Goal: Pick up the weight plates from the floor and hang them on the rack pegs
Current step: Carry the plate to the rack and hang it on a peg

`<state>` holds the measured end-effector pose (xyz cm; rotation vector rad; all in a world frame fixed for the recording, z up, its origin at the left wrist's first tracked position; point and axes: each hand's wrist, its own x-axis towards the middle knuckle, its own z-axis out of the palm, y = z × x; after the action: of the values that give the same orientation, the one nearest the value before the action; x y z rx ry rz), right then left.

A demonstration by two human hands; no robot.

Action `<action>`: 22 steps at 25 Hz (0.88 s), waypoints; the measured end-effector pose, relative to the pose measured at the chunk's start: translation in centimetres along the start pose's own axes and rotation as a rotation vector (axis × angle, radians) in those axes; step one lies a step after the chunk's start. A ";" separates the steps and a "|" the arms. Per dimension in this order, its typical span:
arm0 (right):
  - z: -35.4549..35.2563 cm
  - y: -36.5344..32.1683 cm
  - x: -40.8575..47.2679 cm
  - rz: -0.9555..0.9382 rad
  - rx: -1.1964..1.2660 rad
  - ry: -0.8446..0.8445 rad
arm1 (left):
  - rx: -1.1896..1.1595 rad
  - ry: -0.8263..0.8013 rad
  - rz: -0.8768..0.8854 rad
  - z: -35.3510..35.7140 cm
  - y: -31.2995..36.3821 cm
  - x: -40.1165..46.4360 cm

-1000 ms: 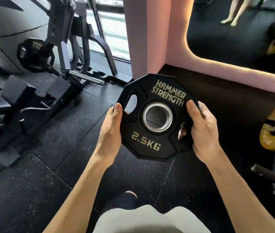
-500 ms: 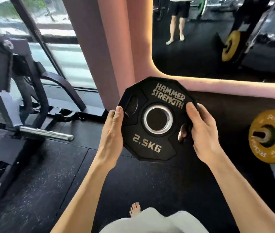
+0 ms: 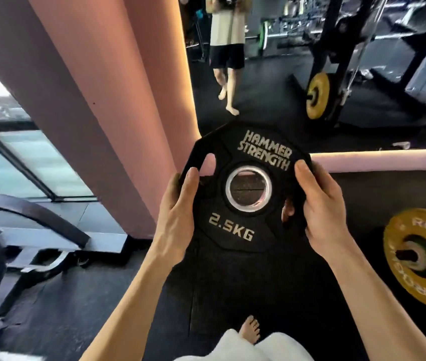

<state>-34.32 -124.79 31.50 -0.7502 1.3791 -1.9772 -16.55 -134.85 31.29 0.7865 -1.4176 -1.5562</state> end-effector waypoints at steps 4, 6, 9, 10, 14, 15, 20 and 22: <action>-1.8 -1.1 8.0 -0.013 0.015 0.136 | 0.012 -0.134 -0.024 4.5 -0.2 9.2; -3.5 -1.6 11.3 -0.057 -0.031 0.197 | 0.018 -0.201 -0.046 7.4 -0.4 13.5; -6.0 -2.5 15.0 -0.121 -0.052 0.312 | -0.021 -0.349 -0.076 12.0 -1.2 19.0; -7.0 -2.8 16.2 -0.141 -0.042 0.372 | -0.020 -0.413 -0.092 13.7 -1.6 21.0; -10.1 -4.2 20.2 -0.250 -0.053 0.646 | -0.030 -0.646 -0.139 21.0 -3.2 28.6; -10.7 -4.8 21.0 -0.278 -0.074 0.724 | -0.040 -0.714 -0.151 22.9 -3.4 30.1; -12.9 -8.0 23.1 -0.407 -0.213 1.081 | -0.106 -1.060 -0.161 32.0 -3.0 35.3; -13.5 -9.4 23.4 -0.452 -0.240 1.160 | -0.146 -1.176 -0.143 35.4 -2.4 36.3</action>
<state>-61.11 -131.59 38.89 0.1203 2.2458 -2.8099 -63.84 -152.04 37.89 -0.2349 -2.0004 -2.3523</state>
